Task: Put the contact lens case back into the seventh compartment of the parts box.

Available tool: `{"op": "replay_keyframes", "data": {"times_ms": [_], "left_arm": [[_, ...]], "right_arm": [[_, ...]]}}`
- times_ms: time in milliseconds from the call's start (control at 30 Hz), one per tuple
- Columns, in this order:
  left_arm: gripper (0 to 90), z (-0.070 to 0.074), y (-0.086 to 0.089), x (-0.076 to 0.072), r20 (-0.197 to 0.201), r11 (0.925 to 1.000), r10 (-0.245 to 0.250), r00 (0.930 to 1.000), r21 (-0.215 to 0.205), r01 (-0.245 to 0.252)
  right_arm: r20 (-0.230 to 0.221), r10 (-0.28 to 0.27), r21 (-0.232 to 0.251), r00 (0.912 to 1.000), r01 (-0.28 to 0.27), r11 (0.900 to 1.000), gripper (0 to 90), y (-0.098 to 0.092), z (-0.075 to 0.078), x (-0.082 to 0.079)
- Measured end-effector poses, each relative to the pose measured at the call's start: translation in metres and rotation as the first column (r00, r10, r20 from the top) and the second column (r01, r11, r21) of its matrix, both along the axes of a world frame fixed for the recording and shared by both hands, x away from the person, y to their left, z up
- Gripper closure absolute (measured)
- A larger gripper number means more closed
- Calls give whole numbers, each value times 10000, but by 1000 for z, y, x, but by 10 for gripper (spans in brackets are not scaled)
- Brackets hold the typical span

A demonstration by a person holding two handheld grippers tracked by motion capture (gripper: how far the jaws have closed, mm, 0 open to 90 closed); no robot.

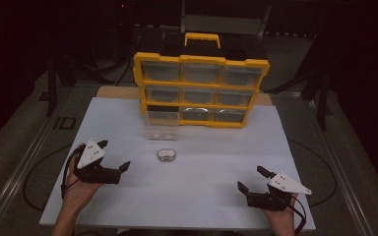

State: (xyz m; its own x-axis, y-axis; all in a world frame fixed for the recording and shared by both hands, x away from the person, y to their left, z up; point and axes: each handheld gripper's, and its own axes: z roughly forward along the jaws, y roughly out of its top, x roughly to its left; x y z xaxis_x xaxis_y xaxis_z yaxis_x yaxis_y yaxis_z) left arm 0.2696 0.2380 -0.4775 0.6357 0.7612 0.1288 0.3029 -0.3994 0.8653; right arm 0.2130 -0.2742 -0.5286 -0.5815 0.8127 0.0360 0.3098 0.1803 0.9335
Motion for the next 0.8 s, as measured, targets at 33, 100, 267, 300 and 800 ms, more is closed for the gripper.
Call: {"op": "replay_keyframes", "data": {"times_ms": [33, 100, 267, 300, 800], "left_arm": [[3, 0, -1, 1, -25, 10000, -16, 10000, -25, 16], [2, 0, -3, 2, -25, 10000, -59, 10000, 36, 59], [2, 0, -7, 5, -18, 9998, -155, 9999, 112, 156], [2, 0, -7, 5, -17, 9997, -177, 9998, 137, 178], [2, 0, -22, 16, -183, 9957, -570, 9982, 721, 582]], "right_arm": [[-1, 5, 2, 10000, -5, 10000, 91, 0, 0, 0], [9, -3, -12, 10000, 3, 10000, 91, 0, 0, 0], [9, -6, 7, 10000, 6, 10000, 91, 0, 0, 0], [12, 7, 2, 10000, -7, 10000, 90, 0, 0, 0], [18, 7, 10, 10000, -7, 10000, 91, -1, 0, 0]]}}
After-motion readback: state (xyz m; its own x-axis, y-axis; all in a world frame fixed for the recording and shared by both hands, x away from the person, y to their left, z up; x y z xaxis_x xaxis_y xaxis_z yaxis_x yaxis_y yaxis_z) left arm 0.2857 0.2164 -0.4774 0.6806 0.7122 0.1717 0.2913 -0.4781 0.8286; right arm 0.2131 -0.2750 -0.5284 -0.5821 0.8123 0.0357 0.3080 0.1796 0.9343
